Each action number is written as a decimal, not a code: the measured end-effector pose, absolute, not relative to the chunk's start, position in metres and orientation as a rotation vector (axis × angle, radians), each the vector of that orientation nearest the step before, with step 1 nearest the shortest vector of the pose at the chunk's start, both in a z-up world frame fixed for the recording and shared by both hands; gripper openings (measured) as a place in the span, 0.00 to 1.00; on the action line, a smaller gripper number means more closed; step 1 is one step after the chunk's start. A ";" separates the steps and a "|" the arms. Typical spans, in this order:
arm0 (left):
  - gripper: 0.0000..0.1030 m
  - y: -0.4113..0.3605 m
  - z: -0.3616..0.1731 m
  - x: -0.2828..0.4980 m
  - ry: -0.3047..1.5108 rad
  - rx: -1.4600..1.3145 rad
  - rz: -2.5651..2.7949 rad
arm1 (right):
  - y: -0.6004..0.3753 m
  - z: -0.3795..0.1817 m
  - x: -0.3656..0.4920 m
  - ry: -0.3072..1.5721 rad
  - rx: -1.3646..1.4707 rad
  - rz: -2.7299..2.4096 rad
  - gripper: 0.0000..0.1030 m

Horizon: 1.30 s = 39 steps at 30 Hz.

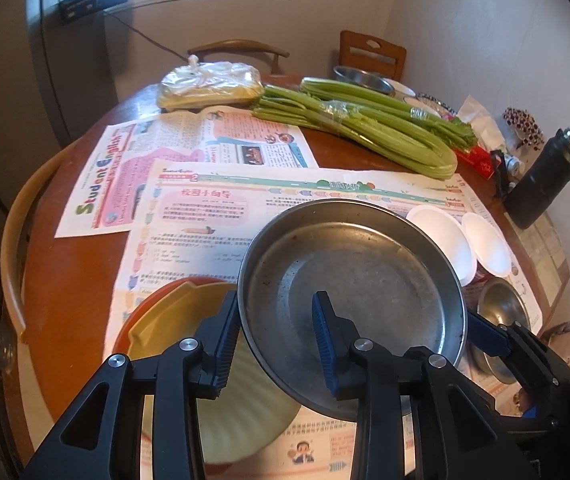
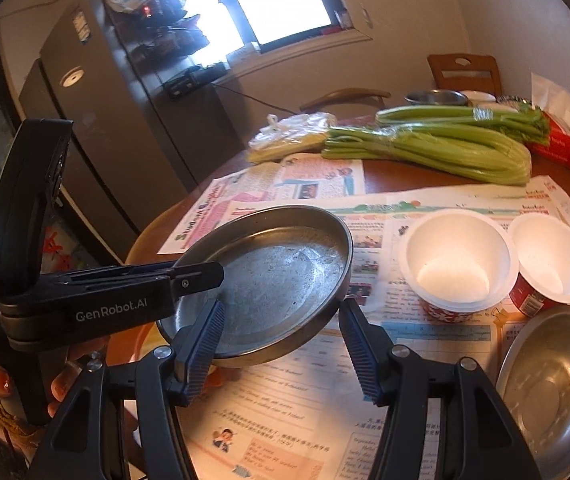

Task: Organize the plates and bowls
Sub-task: 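Lift the steel pan with the left gripper and carry it over the plate stack, then lower the steel pan onto the yellow plate with the left gripper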

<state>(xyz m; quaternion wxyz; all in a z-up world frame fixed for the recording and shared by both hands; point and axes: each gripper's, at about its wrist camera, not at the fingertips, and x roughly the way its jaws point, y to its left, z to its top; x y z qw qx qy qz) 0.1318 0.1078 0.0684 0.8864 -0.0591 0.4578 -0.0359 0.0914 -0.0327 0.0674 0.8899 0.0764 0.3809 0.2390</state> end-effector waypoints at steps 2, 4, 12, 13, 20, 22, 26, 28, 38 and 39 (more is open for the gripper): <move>0.36 0.113 0.074 0.122 0.934 -0.133 -0.068 | -0.028 0.072 0.085 0.784 0.146 0.510 0.58; 0.36 0.118 0.077 0.115 0.925 -0.142 -0.059 | -0.024 0.076 0.080 0.778 0.137 0.522 0.58; 0.37 0.131 0.087 0.089 0.888 -0.156 -0.033 | -0.007 0.092 0.061 0.750 0.092 0.556 0.58; 0.37 0.134 0.087 0.086 0.885 -0.164 -0.031 | -0.005 0.093 0.059 0.749 0.086 0.558 0.59; 0.37 0.146 0.087 0.070 0.866 -0.184 -0.020 | 0.009 0.098 0.048 0.738 0.048 0.578 0.59; 0.37 0.149 0.084 0.068 0.870 -0.188 -0.017 | 0.012 0.098 0.046 0.736 0.041 0.584 0.59; 0.37 0.155 0.075 0.067 0.882 -0.202 -0.012 | 0.018 0.095 0.045 0.748 0.029 0.592 0.59; 0.37 0.157 0.069 0.067 0.889 -0.209 -0.009 | 0.021 0.092 0.046 0.756 0.025 0.594 0.59; 0.37 0.167 0.044 0.069 0.928 -0.236 -0.003 | 0.031 0.077 0.051 0.803 0.003 0.603 0.59; 0.37 0.167 0.042 0.070 0.932 -0.240 -0.003 | 0.032 0.076 0.053 0.808 0.000 0.603 0.59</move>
